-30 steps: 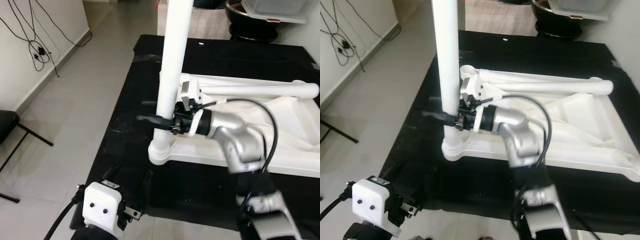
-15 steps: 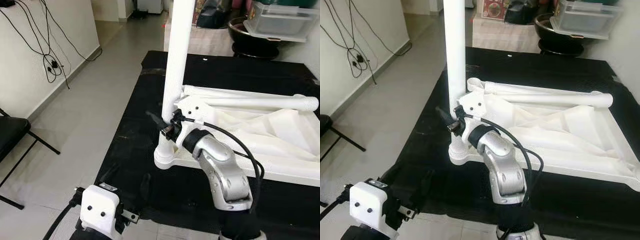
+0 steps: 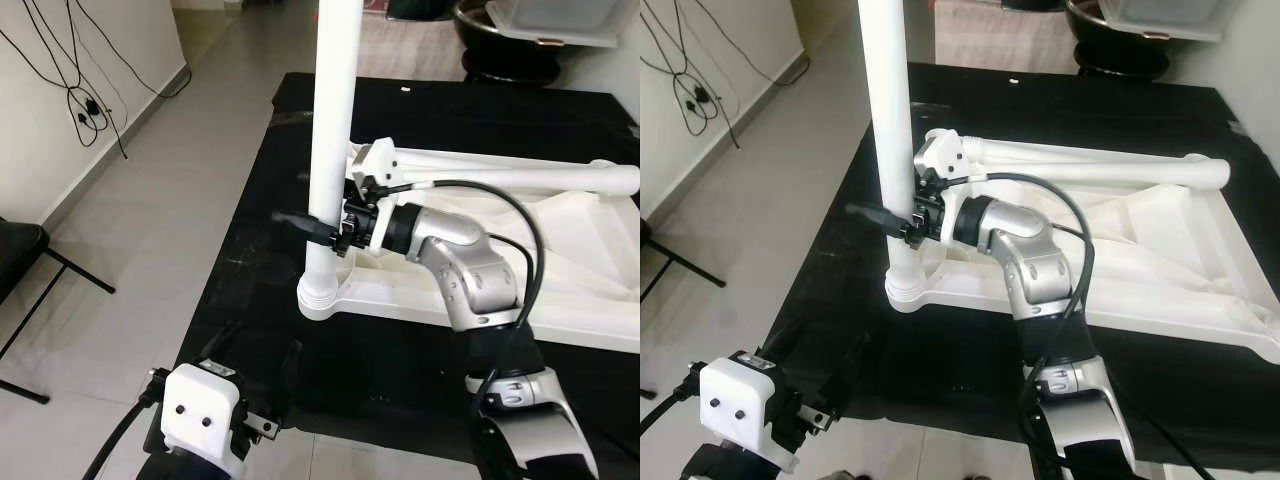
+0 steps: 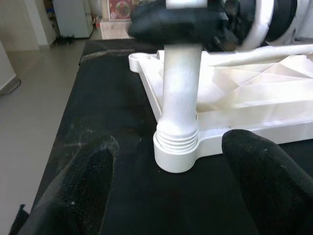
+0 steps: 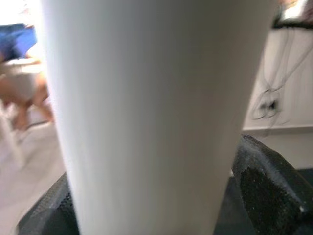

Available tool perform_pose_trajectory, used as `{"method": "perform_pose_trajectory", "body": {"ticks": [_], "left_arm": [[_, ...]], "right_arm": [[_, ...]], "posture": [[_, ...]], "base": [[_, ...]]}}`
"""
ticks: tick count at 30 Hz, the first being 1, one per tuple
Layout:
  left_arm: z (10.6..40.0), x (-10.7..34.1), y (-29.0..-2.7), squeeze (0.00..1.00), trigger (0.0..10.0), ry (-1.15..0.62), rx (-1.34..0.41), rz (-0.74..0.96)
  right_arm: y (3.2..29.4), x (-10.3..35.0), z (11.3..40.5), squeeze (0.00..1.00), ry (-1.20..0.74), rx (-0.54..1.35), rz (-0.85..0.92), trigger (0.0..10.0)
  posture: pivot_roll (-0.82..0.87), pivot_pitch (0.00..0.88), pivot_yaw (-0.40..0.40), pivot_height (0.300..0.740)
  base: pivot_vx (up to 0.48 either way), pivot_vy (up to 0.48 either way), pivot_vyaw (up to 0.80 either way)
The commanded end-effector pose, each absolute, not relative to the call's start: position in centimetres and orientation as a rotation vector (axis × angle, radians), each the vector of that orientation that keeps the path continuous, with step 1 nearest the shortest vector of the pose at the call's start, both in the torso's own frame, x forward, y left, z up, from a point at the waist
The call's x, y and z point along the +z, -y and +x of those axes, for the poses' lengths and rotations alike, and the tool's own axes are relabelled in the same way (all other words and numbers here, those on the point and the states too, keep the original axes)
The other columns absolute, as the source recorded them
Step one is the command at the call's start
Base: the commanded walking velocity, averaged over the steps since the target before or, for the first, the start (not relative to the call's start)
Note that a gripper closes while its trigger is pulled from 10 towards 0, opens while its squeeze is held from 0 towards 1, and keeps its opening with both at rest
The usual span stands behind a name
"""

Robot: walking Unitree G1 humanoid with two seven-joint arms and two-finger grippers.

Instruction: Building children table

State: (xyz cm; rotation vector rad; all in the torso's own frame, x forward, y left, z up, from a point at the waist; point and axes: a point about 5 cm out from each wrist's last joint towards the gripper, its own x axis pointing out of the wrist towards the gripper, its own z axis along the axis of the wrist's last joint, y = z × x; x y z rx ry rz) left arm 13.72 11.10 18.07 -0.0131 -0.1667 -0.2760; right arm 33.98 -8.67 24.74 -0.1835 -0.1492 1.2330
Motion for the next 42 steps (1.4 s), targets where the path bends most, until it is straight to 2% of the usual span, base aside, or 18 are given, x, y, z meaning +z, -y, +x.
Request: {"method": "perform_pose_trajectory", "body": {"ticks": [1,4,12,13,14,15,16,17,24,29,31,32,34,35,36,37,38,42], "left_arm": [[13.5,17.8,-11.0,0.0,10.0,0.148,-0.279,-0.007],[13.4,17.9,-11.0,0.0,10.0,0.146,-0.28,-0.009],[13.2,18.0,-10.8,0.0,10.0,0.141,-0.285,-0.012],[13.2,18.0,-10.7,0.0,10.0,0.14,-0.285,-0.013],[13.2,18.0,-10.7,0.0,10.0,0.14,-0.285,-0.013],[13.1,18.0,-10.7,0.0,10.0,0.141,-0.284,-0.013],[13.1,18.0,-10.7,0.0,10.0,0.141,-0.284,-0.013],[13.1,18.0,-10.7,0.0,10.0,0.141,-0.283,-0.012],[13.2,18.0,-10.7,0.0,10.0,0.142,-0.281,-0.013],[13.2,18.0,-10.7,0.0,10.0,0.142,-0.281,-0.015],[13.2,17.9,-10.7,0.0,10.0,0.142,-0.279,-0.015],[13.2,17.9,-10.8,0.0,10.0,0.141,-0.278,-0.014],[13.2,17.9,-10.8,0.0,10.0,0.141,-0.278,-0.014],[13.3,17.9,-11.0,0.0,10.0,0.141,-0.278,-0.012],[13.3,17.8,-11.1,0.0,10.0,0.14,-0.278,-0.01],[13.3,17.8,-11.1,0.0,10.0,0.14,-0.278,-0.01],[13.4,17.8,-11.2,0.0,10.0,0.14,-0.279,-0.009],[13.5,17.6,-11.2,0.0,10.0,0.138,-0.288,-0.009]], "right_arm": [[8.6,24.5,33.9,0.0,0.143,1.33,-0.182,10.0],[8.5,24.7,33.9,0.0,0.128,1.441,-0.149,10.0],[7.9,25.7,35.8,0.0,0.142,1.469,-0.137,10.0],[7.8,25.8,35.8,0.0,0.149,1.505,-0.134,3.4],[7.8,25.8,35.8,0.0,0.149,1.505,-0.134,3.4],[7.7,25.9,35.8,0.0,0.155,1.529,-0.135,0.6],[7.7,25.9,35.8,0.0,0.155,1.529,-0.135,0.6],[7.7,25.9,35.7,0.0,0.159,1.548,-0.134,0.0],[8.3,25.2,35.0,0.0,0.152,1.591,-0.139,0.0],[9.1,24.5,34.7,0.0,0.157,1.531,-0.129,0.0],[9.4,23.1,33.8,0.0,0.137,1.419,-0.12,0.0],[9.2,21.7,33.3,0.0,0.102,1.29,-0.083,0.0],[9.2,21.7,33.3,0.0,0.102,1.29,-0.083,0.0],[9.0,20.4,33.1,0.0,0.072,1.034,-0.056,0.0],[10.1,18.8,32.5,0.0,0.019,0.703,-0.133,0.0],[10.1,18.8,32.5,0.0,0.019,0.703,-0.133,0.0],[11.0,17.8,31.4,0.0,-0.018,0.51,-0.172,0.0],[10.7,17.5,30.3,0.0,-0.001,0.452,-0.209,0.0]], "posture": [[0.11,0.182,-0.033,0.74],[0.12,0.185,-0.03,0.74],[0.13,0.196,-0.033,0.74],[0.13,0.197,-0.034,0.74],[0.13,0.197,-0.034,0.74],[0.13,0.2,-0.036,0.74],[0.13,0.2,-0.036,0.74],[0.13,0.2,-0.036,0.74],[0.11,0.195,-0.034,0.74],[0.1,0.192,-0.037,0.74],[0.09,0.186,-0.044,0.74],[0.08,0.182,-0.04,0.74],[0.08,0.182,-0.04,0.74],[0.08,0.181,-0.038,0.74],[0.07,0.179,-0.033,0.74],[0.07,0.179,-0.033,0.74],[0.07,0.172,-0.027,0.74],[0.06,0.149,-0.012,0.74]], "base": [[0.0,0.0,0.0],[0.0,0.0,0.0],[0.0,0.0,0.0],[0.0,0.0,0.0],[0.0,0.0,0.0],[0.0,0.0,0.0],[0.0,0.0,0.0],[0.0,0.0,0.0],[0.0,0.0,0.0],[0.0,0.0,0.0],[0.0,0.0,0.0],[0.0,0.0,0.0],[0.0,0.0,0.0],[0.0,0.0,0.0],[0.0,0.0,0.0],[0.0,0.0,0.0],[0.0,0.0,0.0],[0.0,0.0,0.0]]}}
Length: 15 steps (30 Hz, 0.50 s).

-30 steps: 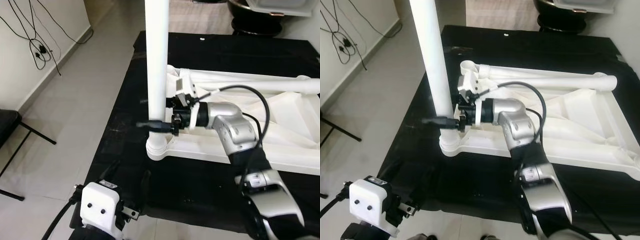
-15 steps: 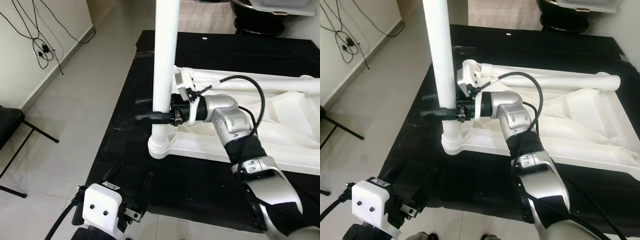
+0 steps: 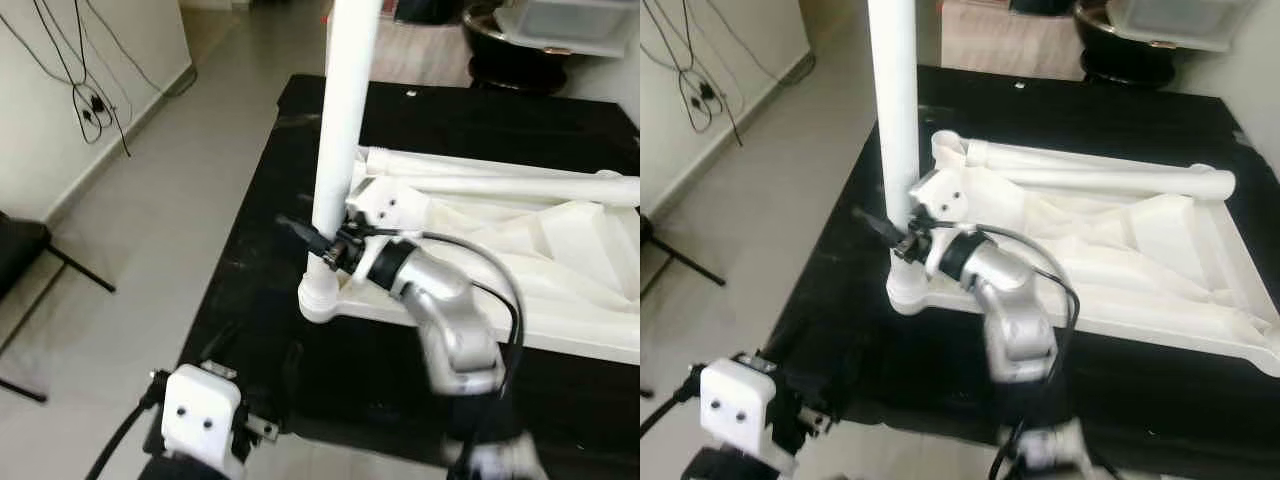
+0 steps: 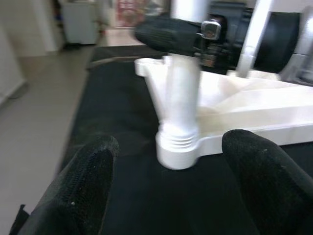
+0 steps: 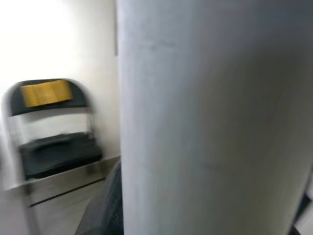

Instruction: Building children table

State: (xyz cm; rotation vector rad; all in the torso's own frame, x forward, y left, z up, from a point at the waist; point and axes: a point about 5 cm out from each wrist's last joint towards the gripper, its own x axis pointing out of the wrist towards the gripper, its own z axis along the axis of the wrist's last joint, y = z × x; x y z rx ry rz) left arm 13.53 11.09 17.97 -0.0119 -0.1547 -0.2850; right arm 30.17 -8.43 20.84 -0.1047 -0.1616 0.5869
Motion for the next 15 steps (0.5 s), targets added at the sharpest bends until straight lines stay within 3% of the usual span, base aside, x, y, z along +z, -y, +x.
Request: {"method": "perform_pose_trajectory", "body": {"ticks": [1,8,9,10,11,14,15], "left_arm": [[13.5,17.6,-11.2,0.0,10.0,0.138,-0.288,-0.009],[13.7,17.5,-11.2,0.0,10.0,0.136,-0.297,-0.011],[13.7,17.5,-11.2,0.0,10.0,0.137,-0.295,-0.011],[13.7,17.5,-11.2,0.0,10.0,0.137,-0.295,-0.011],[13.7,17.5,-11.2,0.0,10.0,0.137,-0.295,-0.011],[13.7,17.5,-11.2,0.0,10.0,0.138,-0.294,-0.011],[13.7,17.5,-11.3,0.0,10.0,0.138,-0.293,-0.01]], "right_arm": [[10.7,17.5,30.3,0.0,-0.001,0.452,-0.209,0.0],[9.3,18.1,31.2,0.0,0.028,0.526,-0.189,0.0],[9.0,18.3,31.1,0.0,0.031,0.546,-0.2,8.2],[9.0,18.3,31.1,0.0,0.031,0.546,-0.2,8.2],[8.4,19.0,31.0,0.0,0.06,0.561,-0.178,10.0],[7.9,19.7,30.9,0.0,0.081,0.605,-0.145,10.0],[7.1,20.6,30.8,1.0,0.105,0.737,-0.091,10.0]], "posture": [[0.06,0.149,-0.012,0.74],[0.07,0.15,-0.015,0.74],[0.07,0.153,-0.013,0.74],[0.07,0.153,-0.013,0.74],[0.07,0.156,-0.012,0.74],[0.07,0.156,-0.012,0.74],[0.07,0.156,-0.012,0.74]], "base": [[0.0,0.0,0.0],[0.0,0.0,0.0],[0.0,0.0,0.0],[0.0,0.0,0.0],[0.0,0.0,0.0],[0.0,0.0,0.0],[0.0,0.0,0.0]]}}
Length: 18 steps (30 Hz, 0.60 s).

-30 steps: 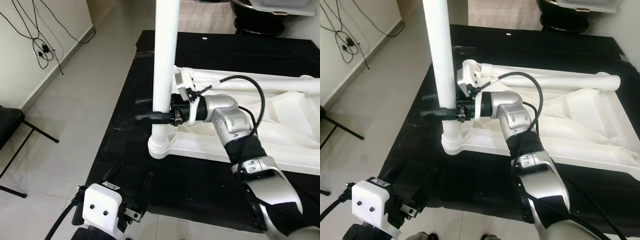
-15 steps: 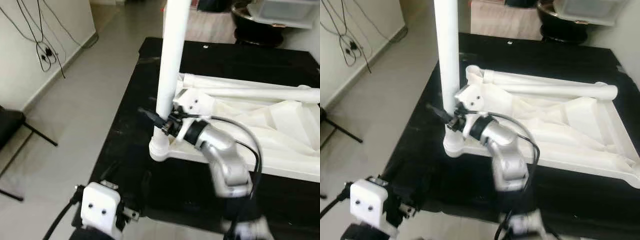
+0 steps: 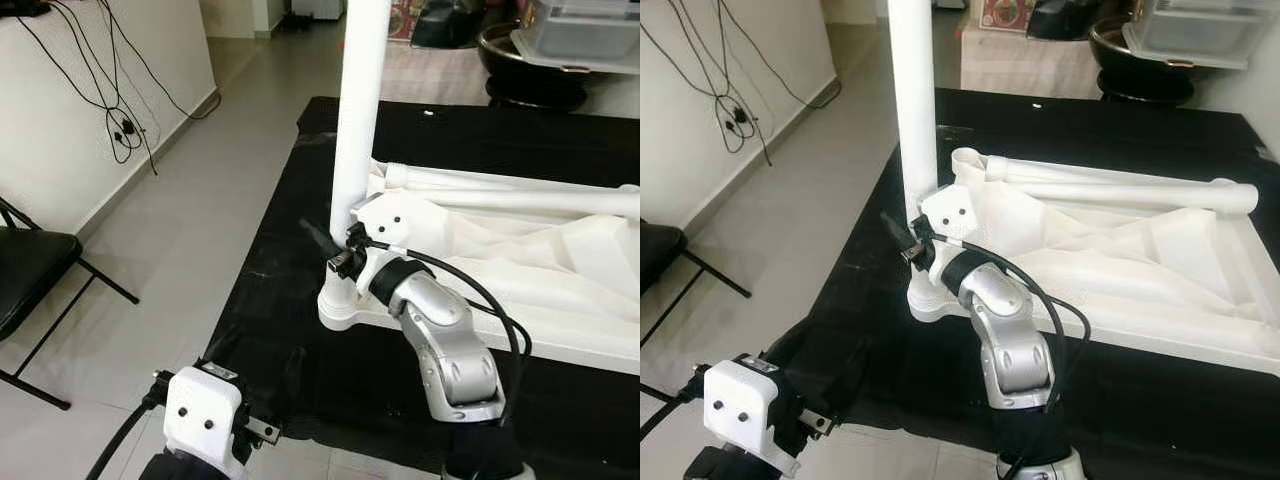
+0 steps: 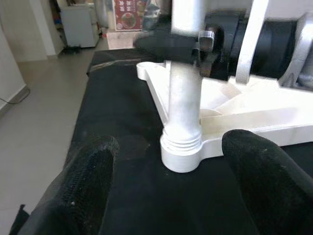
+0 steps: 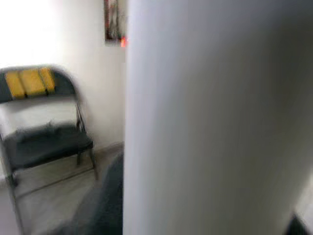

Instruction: Building children table

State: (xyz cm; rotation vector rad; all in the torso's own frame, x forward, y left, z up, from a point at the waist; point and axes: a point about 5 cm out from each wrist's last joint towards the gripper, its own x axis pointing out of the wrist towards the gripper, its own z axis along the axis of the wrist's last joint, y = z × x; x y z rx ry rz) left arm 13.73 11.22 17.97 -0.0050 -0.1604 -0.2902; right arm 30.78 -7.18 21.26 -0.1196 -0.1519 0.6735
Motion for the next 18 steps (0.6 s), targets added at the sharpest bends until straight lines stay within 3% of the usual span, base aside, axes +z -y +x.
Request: {"method": "perform_pose_trajectory", "body": {"ticks": [1,3,9,10,13,14,18], "left_arm": [[13.7,17.5,-11.3,0.0,10.0,0.138,-0.293,-0.01],[13.8,17.6,-11.3,0.0,10.0,0.139,-0.294,-0.009],[13.9,17.6,-11.2,0.0,10.0,0.143,-0.294,-0.012],[13.9,17.7,-11.2,0.0,10.0,0.145,-0.291,-0.012],[13.9,17.7,-11.2,0.0,10.0,0.145,-0.289,-0.012],[13.8,17.7,-11.1,0.0,10.0,0.146,-0.288,-0.013],[13.8,17.8,-11.1,0.0,10.0,0.147,-0.285,-0.014]], "right_arm": [[7.1,20.6,30.8,1.0,0.105,0.737,-0.091,10.0],[6.5,22.7,31.2,1.0,0.177,1.008,-0.062,10.0],[6.9,23.8,32.0,1.0,0.187,1.305,-0.12,10.0],[7.0,23.8,32.0,0.23,0.174,1.395,-0.136,10.0],[7.1,23.9,32.0,0.23,0.164,1.453,-0.143,10.0],[7.1,24.1,32.2,0.0,0.157,1.49,-0.131,10.0],[7.0,24.8,33.2,0.0,0.154,1.52,-0.11,10.0]], "posture": [[0.07,0.156,-0.012,0.74],[0.07,0.158,0.0,0.74],[0.08,0.162,-0.006,0.74],[0.08,0.164,-0.008,0.74],[0.08,0.164,-0.008,0.74],[0.08,0.168,-0.009,0.74],[0.09,0.173,-0.012,0.74]], "base": [[0.0,0.0,0.0],[0.0,0.0,0.0],[0.0,0.0,0.0],[0.0,0.0,0.0],[0.0,0.0,0.0],[0.0,0.0,0.0],[0.0,0.0,0.0]]}}
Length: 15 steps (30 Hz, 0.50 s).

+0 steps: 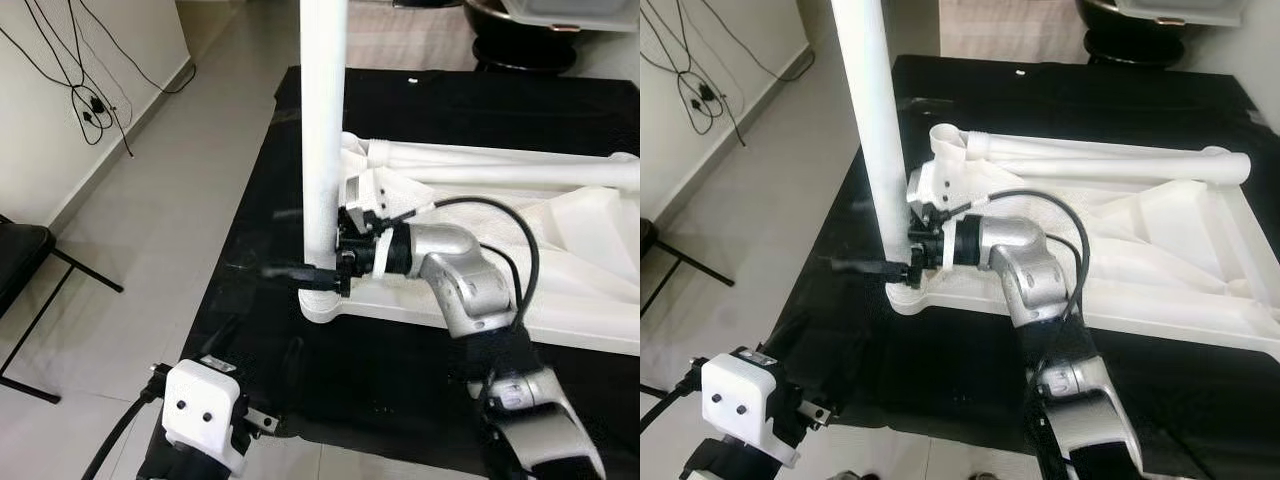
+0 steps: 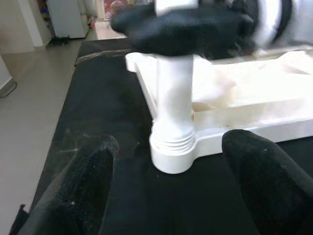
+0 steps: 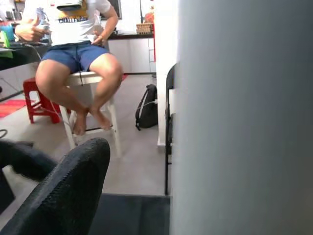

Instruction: Building children table

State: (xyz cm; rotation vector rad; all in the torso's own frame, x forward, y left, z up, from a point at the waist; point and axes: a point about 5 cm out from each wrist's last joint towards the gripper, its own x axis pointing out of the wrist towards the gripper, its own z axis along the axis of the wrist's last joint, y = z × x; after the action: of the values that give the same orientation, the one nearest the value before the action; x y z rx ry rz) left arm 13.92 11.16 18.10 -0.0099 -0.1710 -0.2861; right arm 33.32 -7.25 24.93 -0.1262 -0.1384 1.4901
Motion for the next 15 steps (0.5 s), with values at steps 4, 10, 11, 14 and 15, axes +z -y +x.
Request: {"method": "perform_pose_trajectory", "body": {"ticks": [4,10,11,14,15], "left_arm": [[13.65,17.91,-11.03,0.0,10.0,0.147,-0.282,-0.016],[13.58,18.0,-11.07,0.0,10.0,0.151,-0.268,-0.011],[13.59,18.02,-11.08,0.0,10.0,0.152,-0.266,-0.01],[13.61,18.03,-11.1,0.0,10.0,0.152,-0.265,-0.01],[13.61,18.03,-11.1,0.0,10.0,0.152,-0.265,-0.01]], "right_arm": [[6.86,25.51,34.13,0.0,0.154,1.556,-0.083,9.7],[7.26,25.27,34.44,0.0,0.13,1.653,-0.05,0.0],[7.36,25.23,34.44,0.0,0.128,1.663,-0.048,0.0],[7.46,25.22,34.52,0.0,0.127,1.67,-0.045,0.0],[7.46,25.22,34.52,0.0,0.127,1.67,-0.045,0.0]], "posture": [[0.1,0.176,-0.015,0.74],[0.11,0.18,-0.019,0.74],[0.11,0.18,-0.019,0.74],[0.1,0.179,-0.019,0.74],[0.1,0.179,-0.019,0.74]], "base": [[0.0,0.0,0.0],[0.0,0.0,0.0],[0.0,0.0,0.0],[0.0,0.0,0.0],[0.0,0.0,0.0]]}}
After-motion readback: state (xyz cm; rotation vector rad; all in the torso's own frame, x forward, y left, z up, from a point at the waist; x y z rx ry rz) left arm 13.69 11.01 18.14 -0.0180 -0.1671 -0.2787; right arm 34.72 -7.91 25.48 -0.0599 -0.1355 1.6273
